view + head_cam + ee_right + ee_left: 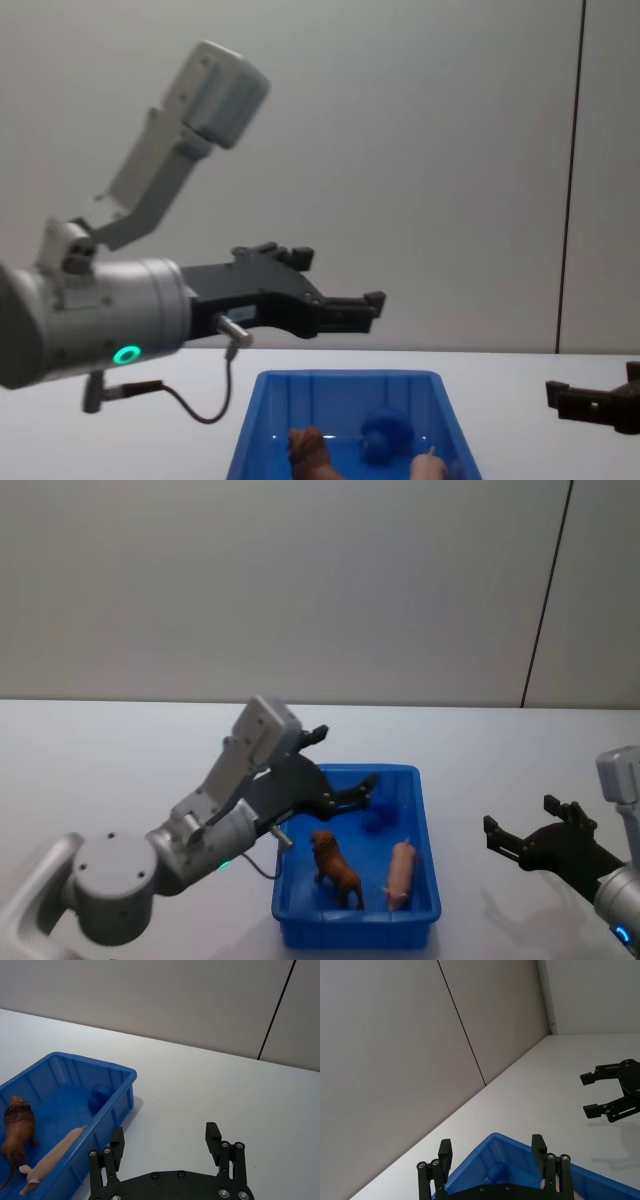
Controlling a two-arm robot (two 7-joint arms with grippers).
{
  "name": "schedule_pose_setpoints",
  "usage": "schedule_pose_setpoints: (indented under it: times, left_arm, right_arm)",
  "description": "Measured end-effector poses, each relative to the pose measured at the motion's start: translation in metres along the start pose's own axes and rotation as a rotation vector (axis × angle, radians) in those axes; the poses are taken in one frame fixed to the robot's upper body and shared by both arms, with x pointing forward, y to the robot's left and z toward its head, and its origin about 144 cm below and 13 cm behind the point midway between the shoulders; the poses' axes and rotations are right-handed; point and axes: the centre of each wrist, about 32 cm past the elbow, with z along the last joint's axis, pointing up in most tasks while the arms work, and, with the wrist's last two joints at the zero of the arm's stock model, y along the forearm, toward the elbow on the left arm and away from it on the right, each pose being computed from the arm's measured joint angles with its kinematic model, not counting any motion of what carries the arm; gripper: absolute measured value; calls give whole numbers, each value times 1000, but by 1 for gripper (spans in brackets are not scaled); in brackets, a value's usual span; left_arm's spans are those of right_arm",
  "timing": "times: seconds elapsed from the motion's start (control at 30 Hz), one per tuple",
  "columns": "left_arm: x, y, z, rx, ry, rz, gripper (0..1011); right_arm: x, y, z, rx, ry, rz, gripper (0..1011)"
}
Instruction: Pick up the two dolls from the table and place them into the box.
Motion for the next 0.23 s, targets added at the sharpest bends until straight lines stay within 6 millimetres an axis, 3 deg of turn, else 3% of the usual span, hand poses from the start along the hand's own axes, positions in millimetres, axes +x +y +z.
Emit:
schedule_pose_setpoints:
  times: [0.23]
  left_arm:
    - [-1, 18, 1, -29, -7, 30, 1000]
  right_arm:
    - [0, 0, 0, 0, 0, 0, 1001]
